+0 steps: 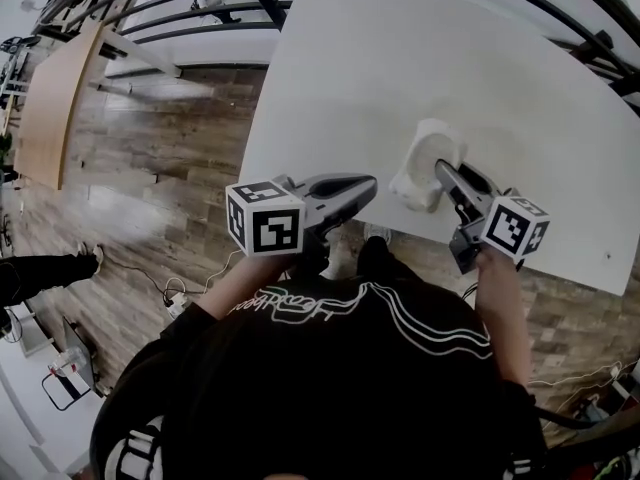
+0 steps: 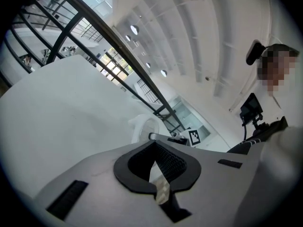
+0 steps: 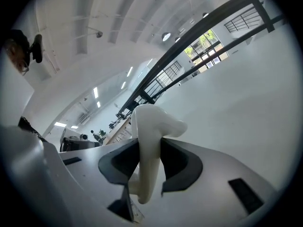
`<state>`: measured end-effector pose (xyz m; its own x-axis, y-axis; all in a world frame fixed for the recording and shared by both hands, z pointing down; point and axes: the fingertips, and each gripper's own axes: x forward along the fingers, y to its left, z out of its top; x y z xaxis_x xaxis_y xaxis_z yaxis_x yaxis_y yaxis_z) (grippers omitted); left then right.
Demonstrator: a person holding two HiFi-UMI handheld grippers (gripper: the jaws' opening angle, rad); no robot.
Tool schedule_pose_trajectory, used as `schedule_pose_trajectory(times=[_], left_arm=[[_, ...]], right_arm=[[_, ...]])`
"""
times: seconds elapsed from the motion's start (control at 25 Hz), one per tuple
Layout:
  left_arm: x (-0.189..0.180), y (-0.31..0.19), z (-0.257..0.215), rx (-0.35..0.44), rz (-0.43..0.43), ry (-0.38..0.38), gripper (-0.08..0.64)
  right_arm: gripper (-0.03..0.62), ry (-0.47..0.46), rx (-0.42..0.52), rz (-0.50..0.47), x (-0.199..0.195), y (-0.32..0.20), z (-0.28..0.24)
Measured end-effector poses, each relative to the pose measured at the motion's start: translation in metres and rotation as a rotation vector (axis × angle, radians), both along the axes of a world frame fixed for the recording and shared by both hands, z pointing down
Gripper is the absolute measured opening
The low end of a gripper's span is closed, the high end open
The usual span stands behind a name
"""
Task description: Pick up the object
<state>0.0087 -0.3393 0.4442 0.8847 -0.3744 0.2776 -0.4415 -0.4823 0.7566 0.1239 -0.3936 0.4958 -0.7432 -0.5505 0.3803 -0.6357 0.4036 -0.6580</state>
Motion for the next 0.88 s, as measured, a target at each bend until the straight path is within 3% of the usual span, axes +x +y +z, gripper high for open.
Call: schedule_pose_trajectory(times=[0.36, 0.64, 0.88], left_arm=[[-0.006, 0.052, -0.03, 0.056, 0.006, 0.007, 0.006], [-0.02, 0.127, -0.059, 0.125, 0.008, 0.017, 0.006], [-0.027, 0.141, -0.08, 0.136, 0.015, 0.03, 0.006]], right_arm=[[0.129, -0.068, 0.114, -0.003, -0.015, 0.062, -0.058], [0.13, -0.095, 0.191, -0.014, -0.031, 0.148, -0.093], [0.129, -0.119, 0.203, -0.017, -0.041, 0.166, -0.114]])
